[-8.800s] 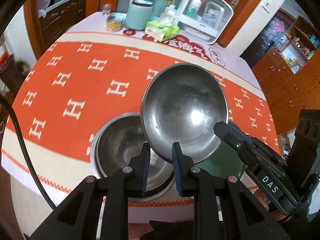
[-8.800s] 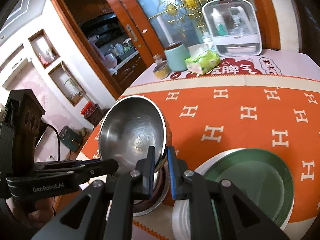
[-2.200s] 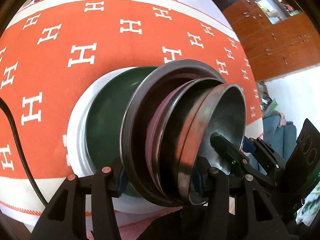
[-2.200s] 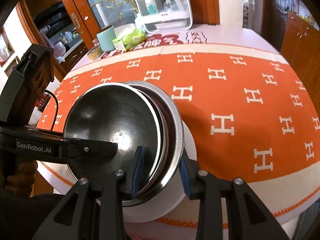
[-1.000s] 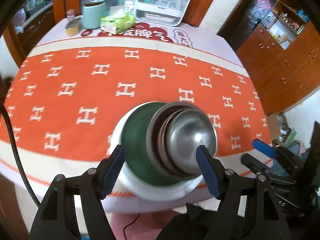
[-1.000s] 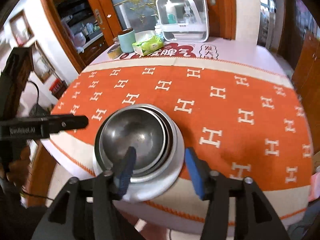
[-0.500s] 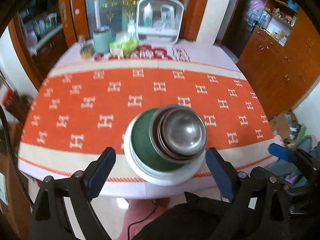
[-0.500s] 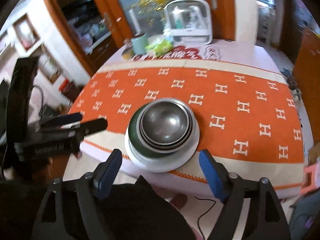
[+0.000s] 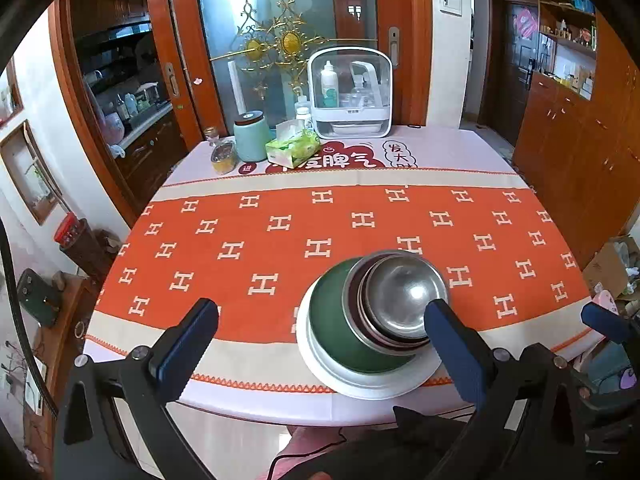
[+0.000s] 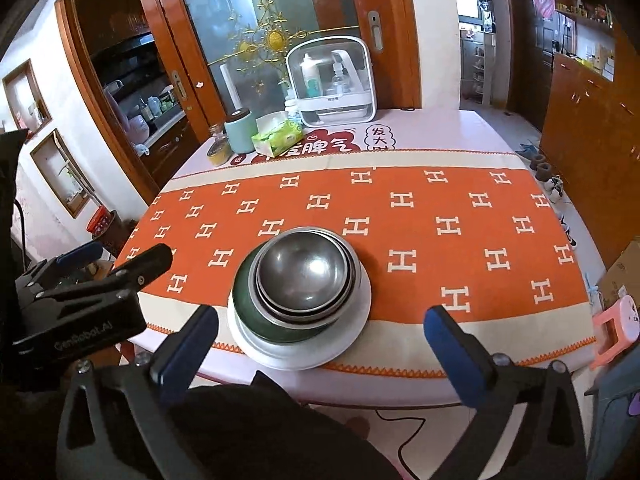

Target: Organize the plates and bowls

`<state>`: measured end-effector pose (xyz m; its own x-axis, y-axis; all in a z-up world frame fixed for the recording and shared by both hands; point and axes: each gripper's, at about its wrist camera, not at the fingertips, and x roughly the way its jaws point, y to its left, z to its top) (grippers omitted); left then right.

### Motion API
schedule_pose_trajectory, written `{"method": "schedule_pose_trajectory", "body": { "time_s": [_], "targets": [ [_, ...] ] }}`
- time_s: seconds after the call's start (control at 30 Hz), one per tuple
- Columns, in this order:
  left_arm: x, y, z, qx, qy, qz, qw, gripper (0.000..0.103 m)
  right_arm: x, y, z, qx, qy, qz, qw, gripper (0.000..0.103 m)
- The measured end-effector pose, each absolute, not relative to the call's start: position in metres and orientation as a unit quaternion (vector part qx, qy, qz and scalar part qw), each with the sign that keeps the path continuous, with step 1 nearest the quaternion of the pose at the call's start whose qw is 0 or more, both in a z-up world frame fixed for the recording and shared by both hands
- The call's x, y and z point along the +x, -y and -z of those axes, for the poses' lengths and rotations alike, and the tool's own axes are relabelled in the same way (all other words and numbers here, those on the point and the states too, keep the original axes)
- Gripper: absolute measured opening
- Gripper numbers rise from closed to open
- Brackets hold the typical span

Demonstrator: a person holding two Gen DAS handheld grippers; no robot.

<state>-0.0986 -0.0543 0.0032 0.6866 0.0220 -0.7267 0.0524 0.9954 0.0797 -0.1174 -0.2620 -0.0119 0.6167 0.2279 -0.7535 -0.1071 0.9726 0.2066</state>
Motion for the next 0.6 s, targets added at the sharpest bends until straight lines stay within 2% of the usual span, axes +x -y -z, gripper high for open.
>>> {"method": "schedule_pose_trajectory", "body": {
  "time_s": [0.6],
  "targets": [
    [-0.110,0.055,-0.004,0.044,-0.387,-0.006,0.921,0.102,-0.121,0.259,0.012,0.066,-0.419,-0.094,0.901,0.103]
  ]
}}
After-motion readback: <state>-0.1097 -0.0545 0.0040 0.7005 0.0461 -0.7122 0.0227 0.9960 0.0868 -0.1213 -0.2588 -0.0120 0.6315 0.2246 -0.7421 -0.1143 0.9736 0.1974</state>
